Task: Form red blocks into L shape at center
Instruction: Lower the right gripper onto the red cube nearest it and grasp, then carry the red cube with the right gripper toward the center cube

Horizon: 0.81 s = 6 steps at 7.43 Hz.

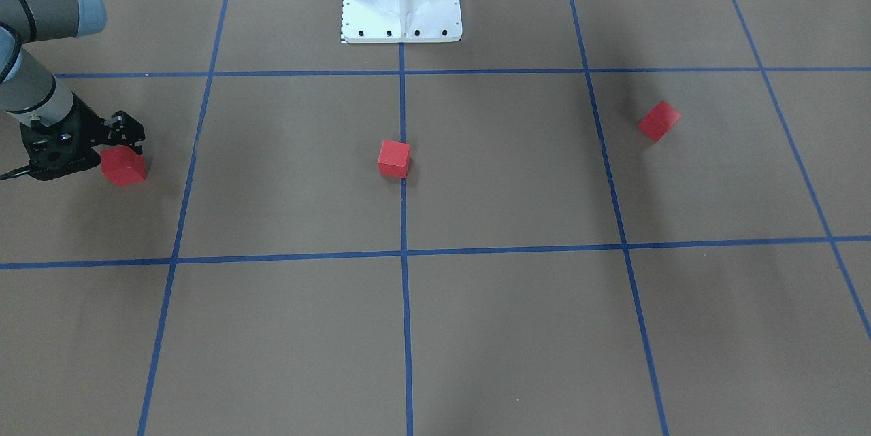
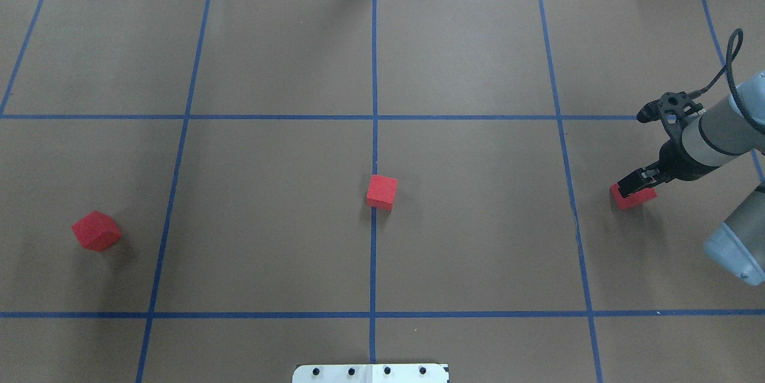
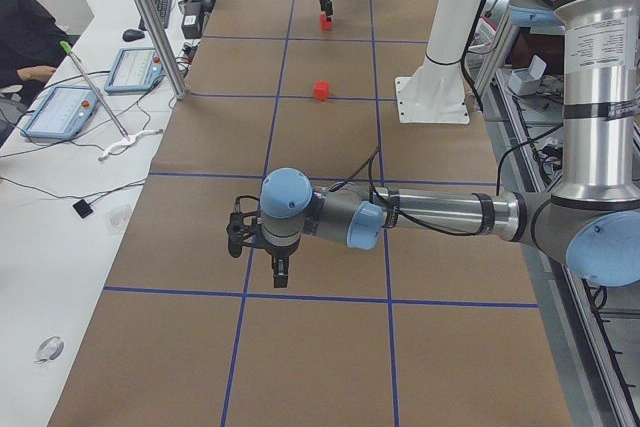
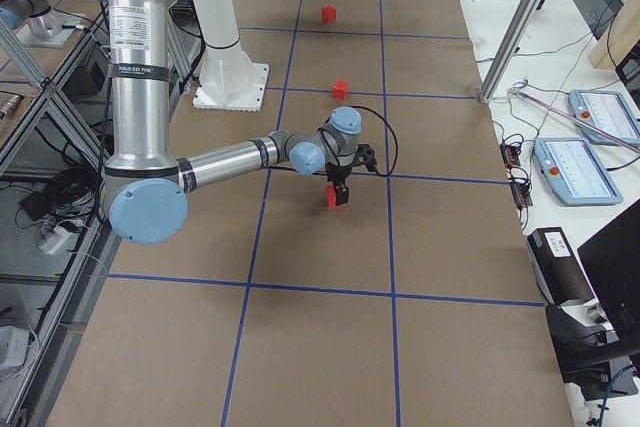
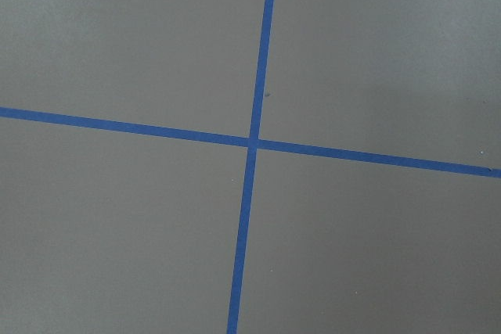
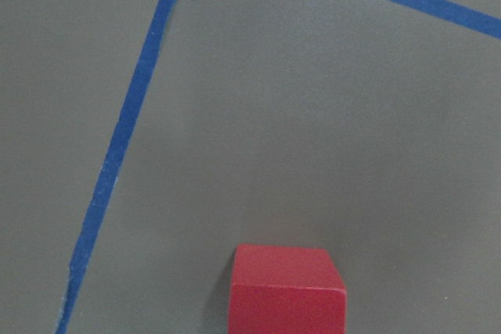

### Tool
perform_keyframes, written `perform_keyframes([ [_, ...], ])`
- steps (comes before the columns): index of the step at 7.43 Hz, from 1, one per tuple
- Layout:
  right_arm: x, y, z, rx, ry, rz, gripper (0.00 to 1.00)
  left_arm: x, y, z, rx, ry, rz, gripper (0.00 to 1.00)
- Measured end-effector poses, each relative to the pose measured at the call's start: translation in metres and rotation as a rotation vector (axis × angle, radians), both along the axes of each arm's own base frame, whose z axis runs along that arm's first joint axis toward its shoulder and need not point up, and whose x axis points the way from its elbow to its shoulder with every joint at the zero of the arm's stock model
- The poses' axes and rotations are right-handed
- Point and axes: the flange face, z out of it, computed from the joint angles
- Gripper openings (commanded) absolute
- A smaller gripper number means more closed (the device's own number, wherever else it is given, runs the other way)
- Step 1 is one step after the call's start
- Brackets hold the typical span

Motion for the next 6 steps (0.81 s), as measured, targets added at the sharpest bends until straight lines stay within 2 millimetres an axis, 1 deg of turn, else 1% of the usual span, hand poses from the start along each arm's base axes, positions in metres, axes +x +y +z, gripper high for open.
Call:
perform_keyframes([
  [1, -0.006, 0.001, 0.004, -0.005, 0.005, -0.009, 0.92, 0.000, 0.000, 0.000, 0.002, 0.000, 0.000, 1.00],
  [4, -0.014, -0.002, 0.007, -0.011, 0.010, -0.018, 0.74, 0.000, 0.000, 0.000, 0.007, 0.000, 0.000, 1.00],
  [5, -0.015, -0.003, 0.009, -0.014, 0.012, -0.018, 0.63, -0.001, 0.000, 0.000, 0.007, -0.001, -0.001, 1.00],
  [6, -0.016, -0.003, 0.011, -0.017, 0.015, -0.018, 0.37, -0.001, 0.000, 0.000, 0.007, -0.001, -0.001, 1.00],
])
